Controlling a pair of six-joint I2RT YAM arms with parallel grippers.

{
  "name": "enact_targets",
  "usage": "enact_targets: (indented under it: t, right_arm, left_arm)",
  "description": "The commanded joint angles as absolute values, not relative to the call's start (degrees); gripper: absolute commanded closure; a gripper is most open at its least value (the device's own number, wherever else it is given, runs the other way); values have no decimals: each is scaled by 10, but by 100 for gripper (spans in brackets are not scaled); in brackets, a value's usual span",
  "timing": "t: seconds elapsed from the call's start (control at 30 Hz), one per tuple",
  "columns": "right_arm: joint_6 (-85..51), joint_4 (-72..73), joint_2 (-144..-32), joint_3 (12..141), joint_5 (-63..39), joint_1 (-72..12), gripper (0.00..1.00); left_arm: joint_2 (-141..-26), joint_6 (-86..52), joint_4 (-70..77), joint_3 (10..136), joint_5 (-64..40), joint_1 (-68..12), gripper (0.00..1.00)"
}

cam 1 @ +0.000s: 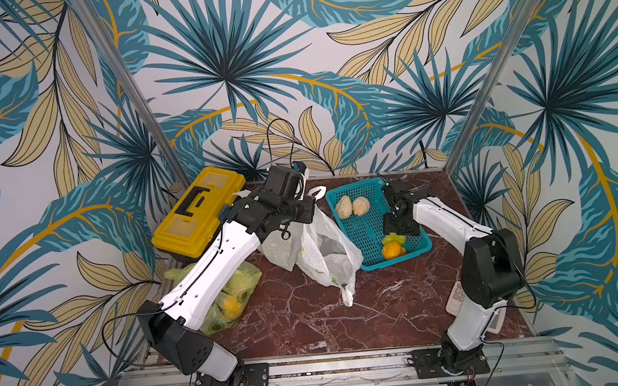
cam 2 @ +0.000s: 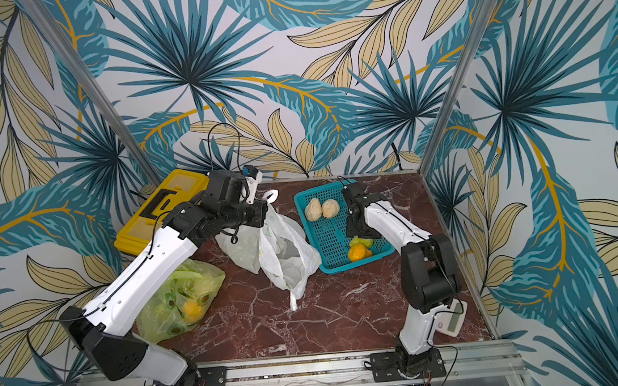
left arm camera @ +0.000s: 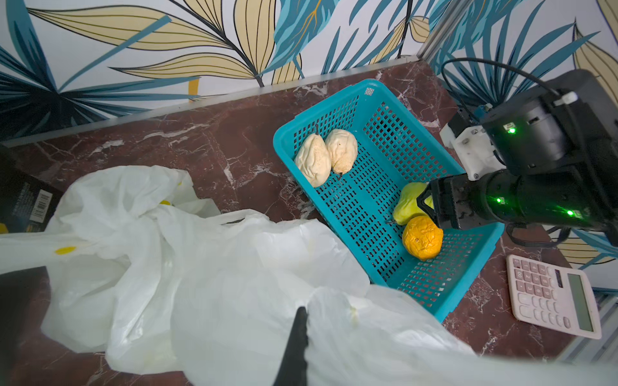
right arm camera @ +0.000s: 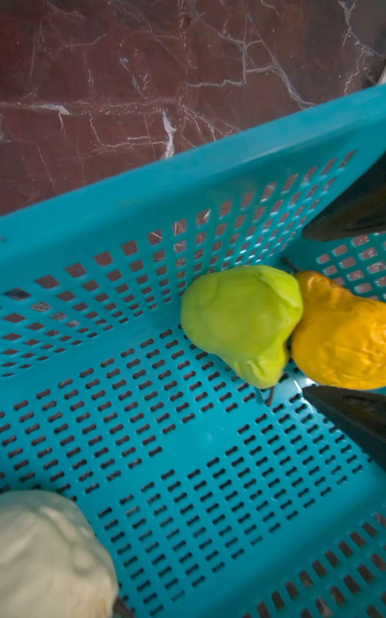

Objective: Place the pears into plastic bags & tie knots
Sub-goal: Pick up the pear from the basket.

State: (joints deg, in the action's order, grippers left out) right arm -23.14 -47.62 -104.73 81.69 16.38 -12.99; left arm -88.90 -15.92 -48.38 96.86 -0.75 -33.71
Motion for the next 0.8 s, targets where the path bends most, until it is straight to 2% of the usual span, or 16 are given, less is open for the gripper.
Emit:
enact_targets:
  t: [0.0,0.1,0.17,0.27,0.33,0.47,0.77]
  right_arm:
    - [-241,-469,-1085,830,180,-123,30]
    - [-246,-455,-1112,843,172,-117,30]
    - [-243,-450,-1127,855,152,-114,35]
    - [-232,-452,-1136,870,135,-112,49]
    - [-226,-450,-1114,868,125,-111,63]
    - [-218,-441,-1038,848,95,-112,76]
    - [-240,-458,-860,829,-33,-174,83]
  left_arm:
    - [-903,-151,-511,996,-33,-339,100]
    - [-928,-147,-511,1008,-52,-338,100]
    - [-945,-147,-511,1015,-66,-339,100]
    - [-962,-150,-511,1023,-84,-335,100]
    - [-966,-152,-511,1027,-88,-330,100]
    - [-967,-154,-511,1033,-95,-324,100]
    - [-991,-153,-512,1057,-104,-317,100]
